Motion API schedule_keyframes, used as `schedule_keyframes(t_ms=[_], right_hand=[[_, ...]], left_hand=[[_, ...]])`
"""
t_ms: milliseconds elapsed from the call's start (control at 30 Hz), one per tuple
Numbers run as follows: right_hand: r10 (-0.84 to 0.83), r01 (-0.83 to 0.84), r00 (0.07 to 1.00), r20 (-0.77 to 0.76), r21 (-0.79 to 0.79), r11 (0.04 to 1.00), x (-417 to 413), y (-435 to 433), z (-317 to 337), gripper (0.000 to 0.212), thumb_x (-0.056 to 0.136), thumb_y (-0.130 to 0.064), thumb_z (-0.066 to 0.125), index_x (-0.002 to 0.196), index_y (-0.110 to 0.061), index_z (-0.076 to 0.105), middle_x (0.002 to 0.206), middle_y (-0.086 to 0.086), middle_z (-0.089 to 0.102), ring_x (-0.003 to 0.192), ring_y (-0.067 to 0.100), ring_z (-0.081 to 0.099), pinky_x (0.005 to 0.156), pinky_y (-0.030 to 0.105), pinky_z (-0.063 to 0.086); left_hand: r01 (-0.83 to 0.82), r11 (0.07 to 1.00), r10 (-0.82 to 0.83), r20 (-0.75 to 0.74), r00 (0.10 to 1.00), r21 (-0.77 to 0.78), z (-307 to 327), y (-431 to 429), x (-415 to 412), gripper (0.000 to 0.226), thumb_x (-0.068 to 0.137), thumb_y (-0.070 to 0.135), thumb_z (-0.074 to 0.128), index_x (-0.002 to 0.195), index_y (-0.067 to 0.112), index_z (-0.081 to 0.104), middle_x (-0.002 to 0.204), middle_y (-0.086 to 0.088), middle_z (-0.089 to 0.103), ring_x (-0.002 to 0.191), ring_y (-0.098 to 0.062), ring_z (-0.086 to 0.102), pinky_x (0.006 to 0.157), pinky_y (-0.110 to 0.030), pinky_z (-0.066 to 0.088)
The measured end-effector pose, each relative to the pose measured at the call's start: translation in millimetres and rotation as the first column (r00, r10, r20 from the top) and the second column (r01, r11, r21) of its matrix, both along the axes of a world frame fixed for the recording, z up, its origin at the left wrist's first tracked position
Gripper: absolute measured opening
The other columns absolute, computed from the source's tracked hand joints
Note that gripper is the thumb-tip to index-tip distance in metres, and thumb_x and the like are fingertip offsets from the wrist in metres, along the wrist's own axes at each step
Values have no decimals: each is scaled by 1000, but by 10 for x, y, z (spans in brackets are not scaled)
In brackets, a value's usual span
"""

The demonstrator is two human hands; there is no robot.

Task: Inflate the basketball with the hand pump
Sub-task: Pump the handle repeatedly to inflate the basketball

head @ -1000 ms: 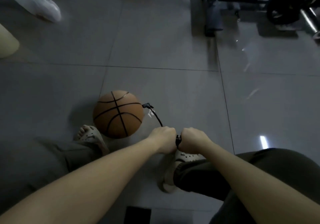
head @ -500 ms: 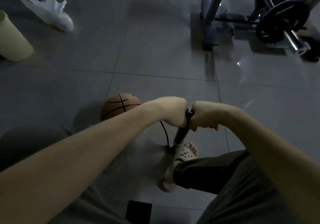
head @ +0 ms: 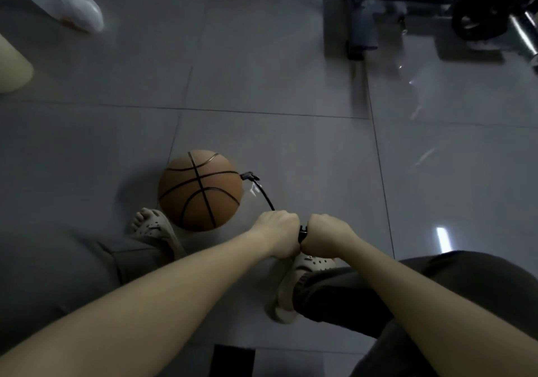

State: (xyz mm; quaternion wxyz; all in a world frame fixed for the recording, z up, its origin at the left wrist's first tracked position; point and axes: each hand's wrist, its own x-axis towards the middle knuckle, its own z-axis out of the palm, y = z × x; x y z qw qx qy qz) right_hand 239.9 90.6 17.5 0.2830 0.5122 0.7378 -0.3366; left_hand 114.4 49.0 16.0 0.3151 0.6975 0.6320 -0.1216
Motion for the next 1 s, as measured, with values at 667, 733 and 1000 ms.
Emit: schedule_keyframes(t_ms=[667,733,1000], right_hand=[[56,-57,998,-26,-17,998,-50,164,1588,12,86,-21,70,85,-10,67,70,4,56,57,17,53,50,28,51],[44,-44,999,18,3,999,-91,116,1423,11,85,-19,70,81,-10,65,73,6,59,61,19,57,50,28,50],[-51,52,998,-46,21,998,-32,156,554,17,82,-25,64,75,-10,60,61,2,56,51,16,53,51,29,48]], left_hand=[[10,999,-7,81,997,-32,1458,232,-135,20,86,26,72,75,13,63,64,0,55,55,-18,50,47,-28,38],[-1,999,4,72,997,-42,1312,208,-115,20,86,27,72,76,13,63,66,0,58,55,-17,53,47,-28,39],[35,999,-35,42,999,1,569,252,-89,16,83,21,62,70,14,55,68,-3,58,58,-18,55,49,-29,38]])
